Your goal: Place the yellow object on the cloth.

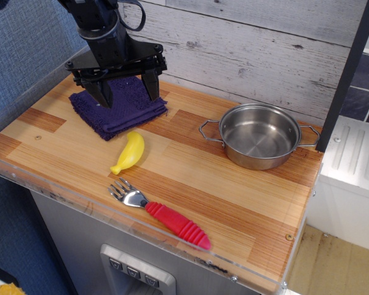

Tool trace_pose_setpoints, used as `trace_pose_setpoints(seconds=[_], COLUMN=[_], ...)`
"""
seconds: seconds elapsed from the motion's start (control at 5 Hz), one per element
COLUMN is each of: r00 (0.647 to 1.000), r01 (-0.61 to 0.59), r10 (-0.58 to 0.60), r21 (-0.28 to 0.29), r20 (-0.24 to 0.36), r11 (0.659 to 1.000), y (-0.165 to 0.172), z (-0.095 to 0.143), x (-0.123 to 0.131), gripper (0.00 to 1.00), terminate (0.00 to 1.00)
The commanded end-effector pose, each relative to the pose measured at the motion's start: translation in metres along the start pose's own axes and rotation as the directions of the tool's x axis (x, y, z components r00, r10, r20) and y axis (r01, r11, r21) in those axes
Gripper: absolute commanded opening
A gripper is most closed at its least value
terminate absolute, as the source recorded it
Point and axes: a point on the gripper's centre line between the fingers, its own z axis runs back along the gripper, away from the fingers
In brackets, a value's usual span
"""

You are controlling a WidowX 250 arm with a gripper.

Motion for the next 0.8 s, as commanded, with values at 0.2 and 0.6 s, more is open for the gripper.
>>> trace_pose_setpoints(seconds=[0.2,0.6], r00=[0.999,0.993], r01=[0.048,0.080], r10=[-0.048,-0.078], r21=[-0.012,0.022], r20=[-0.024,-0.085], r11=[0.999,0.997], y=[-0.007,-0.005], z=[-0.007,-0.029], x=[-0.006,-0.023], gripper=[1.00,1.00], terminate=[0.00,0.00])
